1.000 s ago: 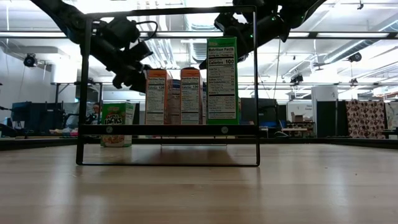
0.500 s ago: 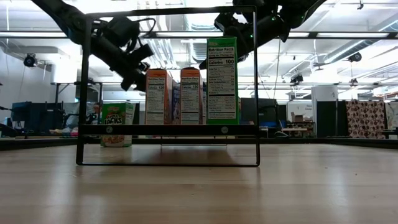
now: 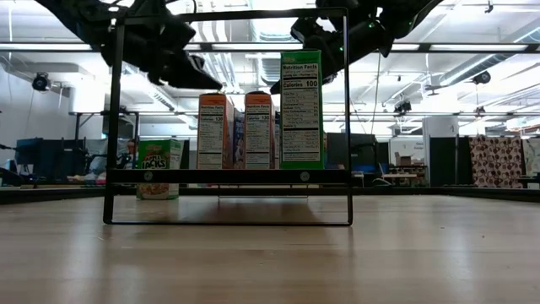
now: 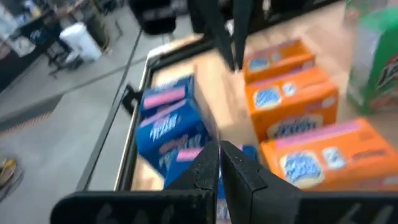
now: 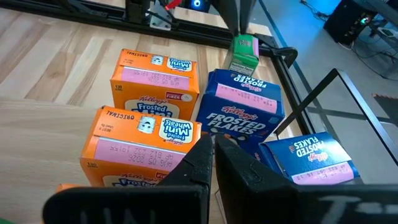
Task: Stack cereal on shelf
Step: Put the blue cereal box on the shelf aligned with the other blue cereal boxes
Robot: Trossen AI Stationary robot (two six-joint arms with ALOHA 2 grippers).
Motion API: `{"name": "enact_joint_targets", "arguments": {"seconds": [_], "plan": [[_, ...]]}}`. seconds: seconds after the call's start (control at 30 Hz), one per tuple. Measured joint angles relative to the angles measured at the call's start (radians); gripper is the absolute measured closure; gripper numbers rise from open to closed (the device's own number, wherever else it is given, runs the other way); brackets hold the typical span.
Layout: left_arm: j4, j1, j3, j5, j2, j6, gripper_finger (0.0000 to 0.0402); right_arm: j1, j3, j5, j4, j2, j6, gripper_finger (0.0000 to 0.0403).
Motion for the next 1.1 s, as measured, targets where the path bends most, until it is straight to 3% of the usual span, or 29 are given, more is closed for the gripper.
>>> {"name": "enact_joint_targets", "arguments": {"seconds": [0.33, 0.7, 1.1], "plan": [[0.179, 0.001, 0.000, 0.016, 0.113, -0.039, 0.0401, 0.000, 0.000, 0.000, 0.000, 0.000, 0.000, 0.0394], [0.248, 0.001, 0.000, 0.014, 0.207, -0.069, 0.0401, 0.000, 0.000, 0.000, 0.000, 0.000, -0.001, 0.0394], [0.259, 0.002, 0.001, -0.072, 0.245, -0.073, 0.0401, 0.000, 0.000, 0.000, 0.000, 0.000, -0.001, 0.0394]]}}
